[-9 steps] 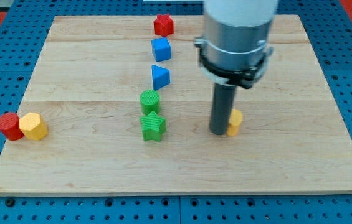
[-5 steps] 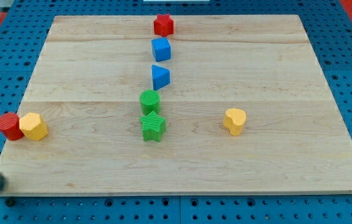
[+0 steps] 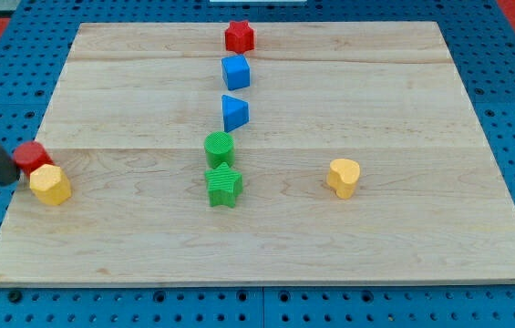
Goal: Place the red circle right horizontally towards blue triangle
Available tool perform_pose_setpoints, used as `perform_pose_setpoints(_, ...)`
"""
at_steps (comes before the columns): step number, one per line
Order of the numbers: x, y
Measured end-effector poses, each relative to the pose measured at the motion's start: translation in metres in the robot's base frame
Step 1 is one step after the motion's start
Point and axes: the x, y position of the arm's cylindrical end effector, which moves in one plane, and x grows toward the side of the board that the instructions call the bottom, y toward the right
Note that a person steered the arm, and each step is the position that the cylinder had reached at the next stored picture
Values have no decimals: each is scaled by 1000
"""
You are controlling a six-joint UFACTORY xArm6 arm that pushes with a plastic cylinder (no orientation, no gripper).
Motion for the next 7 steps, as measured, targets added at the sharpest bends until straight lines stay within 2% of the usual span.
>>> perform_pose_setpoints(1,-30,14)
perform_pose_setpoints(3,-45,86)
perform_pose_setpoints(6,-56,83)
perform_pose_setpoints(7,-42,82)
